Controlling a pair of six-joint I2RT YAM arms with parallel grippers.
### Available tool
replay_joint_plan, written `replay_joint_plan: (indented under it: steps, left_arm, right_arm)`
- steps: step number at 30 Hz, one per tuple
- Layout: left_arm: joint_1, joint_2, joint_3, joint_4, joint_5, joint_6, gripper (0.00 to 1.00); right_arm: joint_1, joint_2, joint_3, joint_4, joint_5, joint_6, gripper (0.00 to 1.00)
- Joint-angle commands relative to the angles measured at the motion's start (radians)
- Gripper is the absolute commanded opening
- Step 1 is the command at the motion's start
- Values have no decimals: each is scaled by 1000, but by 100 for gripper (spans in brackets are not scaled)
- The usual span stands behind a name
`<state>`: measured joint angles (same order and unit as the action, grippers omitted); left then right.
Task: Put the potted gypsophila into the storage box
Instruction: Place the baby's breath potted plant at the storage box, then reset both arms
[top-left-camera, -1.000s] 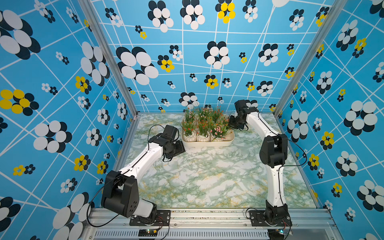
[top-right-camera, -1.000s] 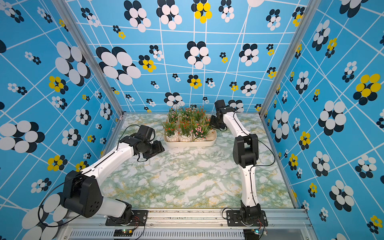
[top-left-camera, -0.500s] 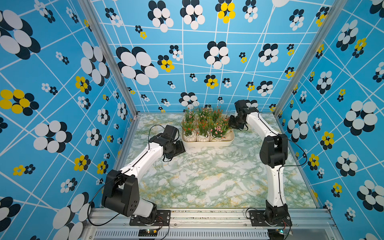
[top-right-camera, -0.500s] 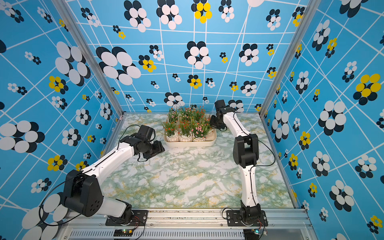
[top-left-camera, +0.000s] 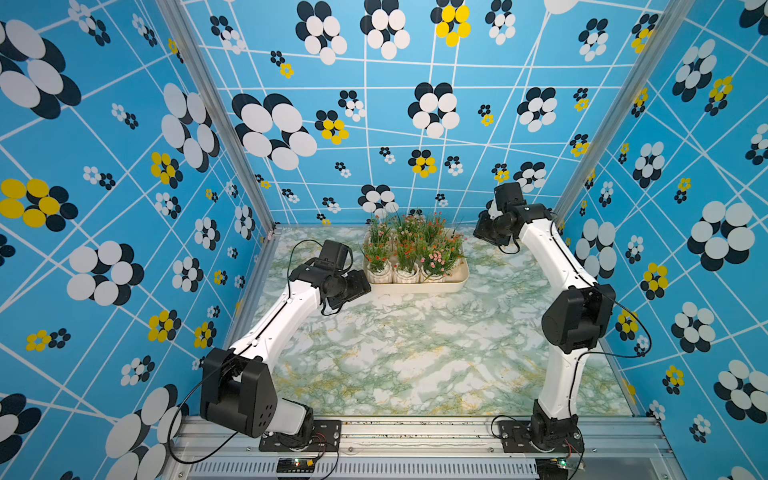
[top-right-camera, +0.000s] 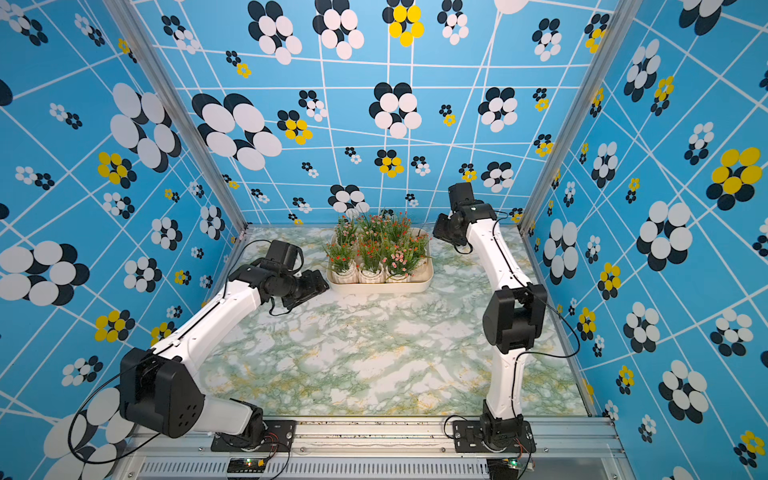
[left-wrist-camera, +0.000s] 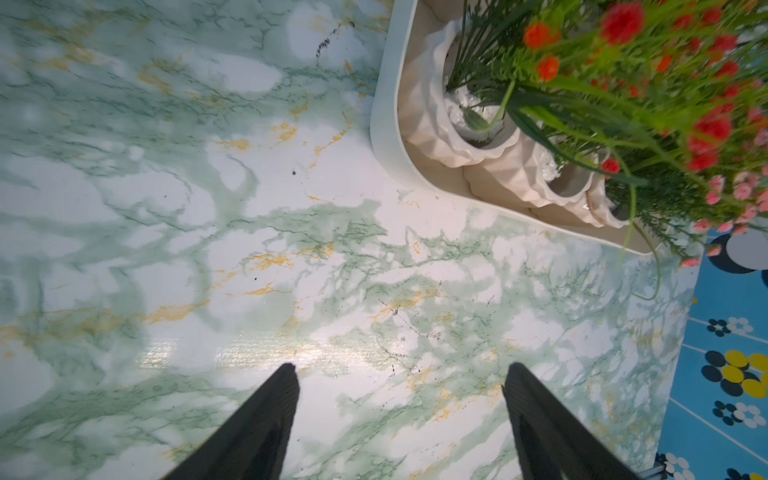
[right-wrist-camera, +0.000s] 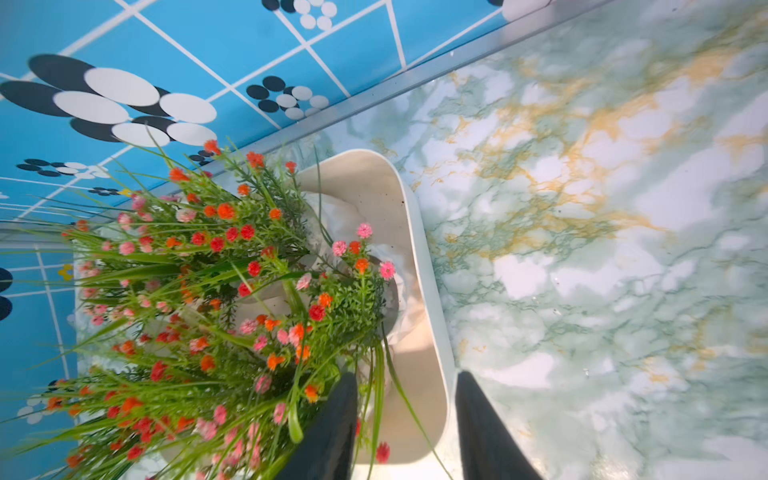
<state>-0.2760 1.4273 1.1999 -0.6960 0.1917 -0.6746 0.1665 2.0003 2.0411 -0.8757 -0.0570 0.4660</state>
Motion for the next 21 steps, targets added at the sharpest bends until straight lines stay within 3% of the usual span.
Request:
replay_joint_plan:
  steps: [1,6,15,21]
  left_arm:
    - [29,-34,42,-39,-1,23,88]
    - [77,-44,58,-42,-2,39,99]
    - [207,-65,89,-63,-49,111,100]
    - [283,-80,95,-51,-71,185,100]
  right_arm:
    - [-13,-49,-28,-61,14,-40,56]
    - [-24,-124,-73,-92,55,-70,98]
    - [-33,-331,-306,-34,249,-76,99]
    - [-33,-521,-564,116,378,-70,99]
